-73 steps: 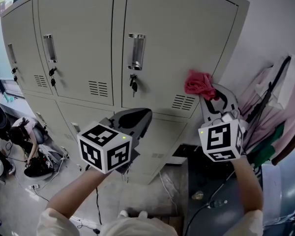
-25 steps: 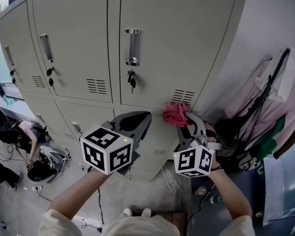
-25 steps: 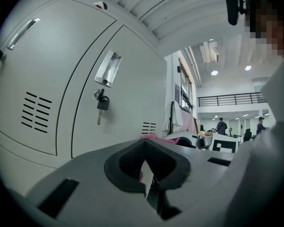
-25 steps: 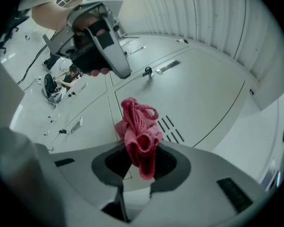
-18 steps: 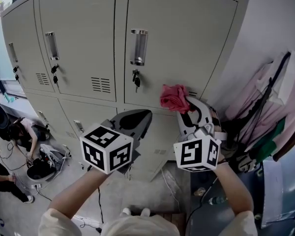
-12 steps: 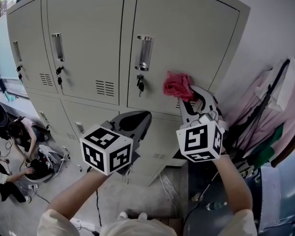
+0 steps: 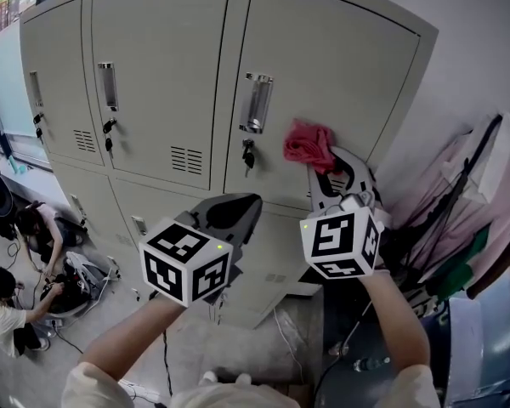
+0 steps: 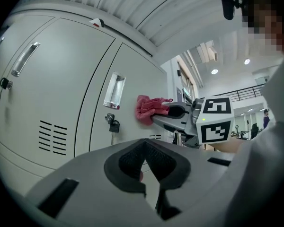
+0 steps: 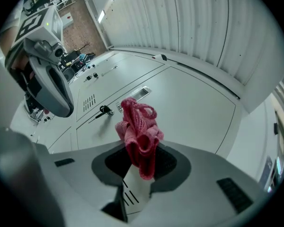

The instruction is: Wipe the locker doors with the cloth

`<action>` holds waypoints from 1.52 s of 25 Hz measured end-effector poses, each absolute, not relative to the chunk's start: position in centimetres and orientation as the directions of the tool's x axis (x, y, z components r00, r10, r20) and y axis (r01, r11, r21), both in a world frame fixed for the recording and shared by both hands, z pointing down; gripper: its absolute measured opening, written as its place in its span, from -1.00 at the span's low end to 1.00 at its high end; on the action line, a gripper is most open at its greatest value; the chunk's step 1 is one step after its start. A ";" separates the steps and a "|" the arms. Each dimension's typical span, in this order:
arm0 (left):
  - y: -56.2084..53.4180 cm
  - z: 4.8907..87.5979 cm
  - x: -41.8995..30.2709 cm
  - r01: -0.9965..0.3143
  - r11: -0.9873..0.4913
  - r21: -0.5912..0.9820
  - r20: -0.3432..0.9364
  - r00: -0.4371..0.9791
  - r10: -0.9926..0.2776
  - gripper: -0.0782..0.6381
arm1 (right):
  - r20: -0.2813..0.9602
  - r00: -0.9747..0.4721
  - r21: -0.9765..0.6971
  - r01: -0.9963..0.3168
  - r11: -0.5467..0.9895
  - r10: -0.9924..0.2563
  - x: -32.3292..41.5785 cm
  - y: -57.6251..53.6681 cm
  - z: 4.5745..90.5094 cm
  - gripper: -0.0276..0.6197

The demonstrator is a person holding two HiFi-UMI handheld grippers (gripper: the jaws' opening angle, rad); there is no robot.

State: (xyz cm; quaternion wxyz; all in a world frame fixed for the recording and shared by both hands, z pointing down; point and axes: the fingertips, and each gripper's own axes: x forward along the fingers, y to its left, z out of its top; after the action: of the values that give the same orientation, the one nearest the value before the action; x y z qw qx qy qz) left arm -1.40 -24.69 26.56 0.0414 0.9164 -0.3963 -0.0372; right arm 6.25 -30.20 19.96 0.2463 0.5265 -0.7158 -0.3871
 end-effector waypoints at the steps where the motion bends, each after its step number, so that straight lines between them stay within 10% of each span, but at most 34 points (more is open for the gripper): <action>1: -24.8 26.6 -1.4 -0.723 -0.682 0.105 -0.036 0.683 -0.730 -0.77 | -0.054 -0.324 0.814 -0.562 0.147 -0.944 6.2 -30.2 20.1 -0.61; 38: -25.2 29.8 -2.0 -0.742 -0.650 0.164 0.022 0.662 -0.749 -0.77 | 0.192 -0.353 0.845 -0.415 0.338 -0.916 3.4 -30.9 35.6 -0.61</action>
State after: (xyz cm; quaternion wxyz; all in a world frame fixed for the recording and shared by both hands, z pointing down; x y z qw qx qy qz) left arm -1.96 -25.22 29.82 0.0795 0.9080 -0.4106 -0.0237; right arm 3.38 -30.94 35.55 0.3482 0.4496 -0.7400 -0.3592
